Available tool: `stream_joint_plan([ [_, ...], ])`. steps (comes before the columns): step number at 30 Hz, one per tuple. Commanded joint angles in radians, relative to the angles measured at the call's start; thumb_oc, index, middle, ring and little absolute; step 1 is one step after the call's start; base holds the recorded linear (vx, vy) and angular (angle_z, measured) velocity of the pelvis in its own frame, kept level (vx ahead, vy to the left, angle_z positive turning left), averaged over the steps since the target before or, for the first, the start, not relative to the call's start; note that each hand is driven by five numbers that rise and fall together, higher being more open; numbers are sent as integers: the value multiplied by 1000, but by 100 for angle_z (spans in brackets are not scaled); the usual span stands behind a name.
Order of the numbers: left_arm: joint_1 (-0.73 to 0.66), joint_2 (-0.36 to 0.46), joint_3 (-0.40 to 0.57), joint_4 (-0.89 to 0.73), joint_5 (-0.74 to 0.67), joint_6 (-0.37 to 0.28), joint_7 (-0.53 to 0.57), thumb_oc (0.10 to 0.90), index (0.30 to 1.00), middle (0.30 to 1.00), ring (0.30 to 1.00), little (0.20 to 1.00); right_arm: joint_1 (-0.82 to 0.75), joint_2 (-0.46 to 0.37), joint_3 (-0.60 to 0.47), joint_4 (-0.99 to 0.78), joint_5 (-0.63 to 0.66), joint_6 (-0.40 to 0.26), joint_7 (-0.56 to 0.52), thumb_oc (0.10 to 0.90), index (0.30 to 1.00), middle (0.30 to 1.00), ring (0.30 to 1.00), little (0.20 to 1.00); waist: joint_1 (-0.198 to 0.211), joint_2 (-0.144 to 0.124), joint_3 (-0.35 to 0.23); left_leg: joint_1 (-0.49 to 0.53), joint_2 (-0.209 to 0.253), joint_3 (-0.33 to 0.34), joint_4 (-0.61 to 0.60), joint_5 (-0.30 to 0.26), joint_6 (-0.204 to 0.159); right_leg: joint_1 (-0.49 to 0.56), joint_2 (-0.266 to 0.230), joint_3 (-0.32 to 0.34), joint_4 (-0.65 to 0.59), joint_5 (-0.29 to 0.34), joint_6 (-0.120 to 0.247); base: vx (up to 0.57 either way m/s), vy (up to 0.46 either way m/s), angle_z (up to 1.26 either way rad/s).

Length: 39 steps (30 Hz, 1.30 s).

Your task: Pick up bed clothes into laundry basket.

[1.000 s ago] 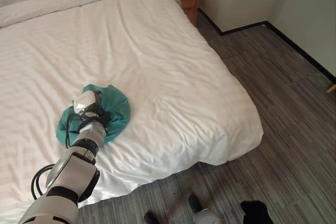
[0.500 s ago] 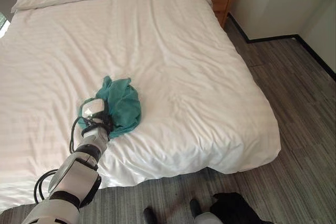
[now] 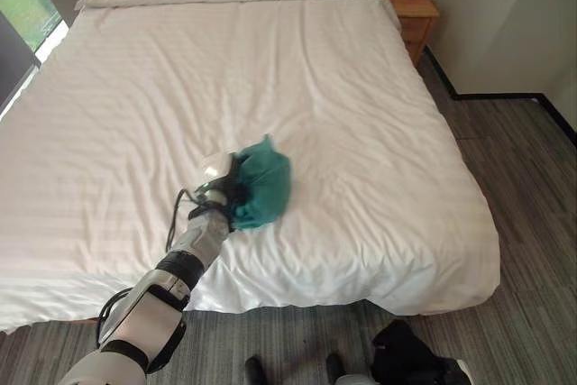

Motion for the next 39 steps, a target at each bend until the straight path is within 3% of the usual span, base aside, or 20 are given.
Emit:
stream_joint_plan([
  [1, -318, -58, -2, -148, 144, -78, 139, 400, 300, 300, 300, 300, -24, -46, -6, -27, -19, -37, -56, 400, 300, 300, 300, 300, 20, -23, -20, 56, 86, 24, 6, -125, -84, -54, -74, 40, 14, -7, 128, -105, 140, 5],
  [6, -320, -126, 5, -390, 102, -159, 174, 400, 300, 300, 300, 300, -33, -18, 14, -95, -27, -47, -83, 400, 300, 300, 300, 300, 0, -44, 14, 13, 91, 86, 6, -111, -82, -143, -74, 34, 47, 55, 159, -190, 80, -17],
  [8, -248, -138, -10, -476, 42, -202, 159, 400, 300, 300, 300, 300, -32, 6, 21, -134, -29, -59, -96, 400, 300, 300, 300, 300, 24, -26, 40, 11, 124, 166, 6, -89, -81, -145, -97, -121, 175, -9, 139, -300, 123, -84],
  [10, -210, -136, -24, -484, 31, -210, 150, 400, 300, 300, 300, 300, -32, 15, 26, -141, -36, -58, -105, 400, 300, 300, 300, 300, 35, -20, 45, 12, 135, 193, 6, -73, -79, -136, -104, -164, 227, -41, 122, -214, 98, -68],
  [15, 144, -33, 1, -529, -37, -232, 120, 400, 300, 300, 300, 300, -79, 19, 5, -238, -66, -56, -132, 400, 300, 300, 300, 300, 130, 1, 44, -1, 176, 347, 15, -48, -46, -5, -238, -340, 497, -104, 110, -390, 93, -98],
  [17, 264, -8, 17, -509, -35, -231, 99, 400, 300, 300, 300, 300, -92, 19, -1, -267, -62, -52, -134, 400, 300, 300, 300, 300, 164, -9, 28, -3, 181, 392, 18, -43, -44, 30, -281, -354, 496, -78, 120, -355, -60, -140],
  [18, 395, 31, 57, -463, -25, -220, 85, 400, 300, 300, 300, 300, -128, 12, -19, -345, -65, -52, -137, 400, 300, 300, 300, 300, 206, -16, 8, -18, 205, 456, 23, -21, -44, 70, -326, -381, 488, 6, 148, -341, -143, -166],
  [19, 482, 52, 85, -458, -16, -221, 75, 400, 300, 300, 300, 300, -151, -2, -22, -381, -71, -54, -144, 400, 300, 300, 300, 300, 228, -20, 4, -22, 225, 489, 26, -4, -48, 84, -325, -371, 475, 40, 159, -567, -292, -201],
  [20, 597, 85, 138, -464, -7, -228, 64, 400, 300, 300, 300, 300, -180, -32, -35, -468, -94, -62, -151, 400, 300, 300, 300, 300, 253, -15, 0, -33, 259, 526, 32, 43, -68, 138, -263, -345, 379, -69, 162, -316, -245, -143],
  [21, 611, 87, 147, -473, -5, -229, 60, 400, 300, 300, 300, 300, -173, -32, -29, -476, -95, -57, -151, 400, 300, 300, 300, 300, 256, -11, -1, -24, 271, 534, 32, 50, -77, 143, -252, -339, 371, -73, 158, -319, -231, -166],
  [22, 645, 88, 172, -473, -7, -229, 64, 400, 300, 300, 300, 300, -186, -41, -35, -507, -101, -69, -155, 400, 300, 300, 300, 300, 269, -5, -1, -36, 290, 547, 36, 64, -85, 155, -228, -339, 324, -147, 157, -260, -292, -159],
  [23, 700, 83, 214, -499, -5, -232, 67, 400, 300, 300, 300, 300, -181, -64, -43, -578, -123, -83, -162, 400, 300, 300, 300, 300, 272, 13, 7, -44, 358, 549, 43, 123, -130, 158, -152, -321, 260, -268, 106, -267, -287, -128],
  [25, 723, 76, 239, -519, -2, -230, 72, 400, 300, 300, 300, 300, -177, -78, -37, -618, -147, -88, -161, 400, 300, 300, 300, 300, 267, 30, 13, -46, 401, 557, 44, 162, -158, 154, -111, -313, 244, -289, 85, -288, -321, -44],
  [29, 697, 44, 245, -576, -7, -247, 111, 400, 300, 300, 300, 300, -201, -102, 5, -714, -241, -101, -184, 400, 300, 300, 300, 300, 250, 64, 48, -70, 429, 448, 27, 174, -190, 125, -42, -263, 230, -306, 47, -311, -185, -85],
  [31, 672, 43, 295, -579, 5, -243, 158, 400, 300, 300, 300, 300, -1, -189, -103, -897, -183, -160, -106, 400, 300, 300, 300, 300, 199, 67, 68, -92, 421, 381, 24, 166, -177, 107, -4, -221, 196, -277, 42, -257, -100, -48],
  [34, 578, 45, 274, -573, 25, -225, 196, 400, 300, 300, 300, 300, 46, -204, -94, -1038, -178, -209, -75, 400, 300, 300, 300, 300, 192, 58, 102, -90, 319, 50, 44, 114, -172, 76, 26, -63, 167, -250, 10, -165, -149, -115],
  [35, 577, 46, 274, -573, 25, -226, 197, 400, 300, 300, 300, 300, 45, -203, -94, -1038, -178, -209, -75, 400, 300, 300, 300, 300, 193, 60, 104, -94, 322, 49, 49, 114, -170, 75, 29, -63, 164, -245, 10, -88, -254, -168],
  [36, 549, 45, 258, -595, 34, -227, 199, 400, 300, 300, 300, 300, 37, -207, -73, -1028, -189, -207, -71, 400, 300, 300, 300, 300, 192, 43, 111, -76, 239, -102, 116, 36, -141, 64, 50, 3, 147, -219, -4, -59, -176, -151],
  [37, 547, 45, 258, -594, 34, -227, 200, 400, 300, 300, 300, 300, 36, -206, -73, -1028, -189, -207, -72, 400, 300, 300, 300, 300, 193, 45, 112, -81, 241, -103, 123, 35, -139, 63, 52, 3, 143, -213, -4, -113, -261, -131],
  [39, 502, 29, 230, -617, 37, -226, 208, 400, 300, 300, 300, 300, 34, -211, -54, -1027, -201, -206, -73, 400, 300, 300, 300, 300, 187, 26, 115, -57, 133, -192, 216, -66, -98, 32, 73, 67, 121, -160, -15, -91, -169, -156],
])
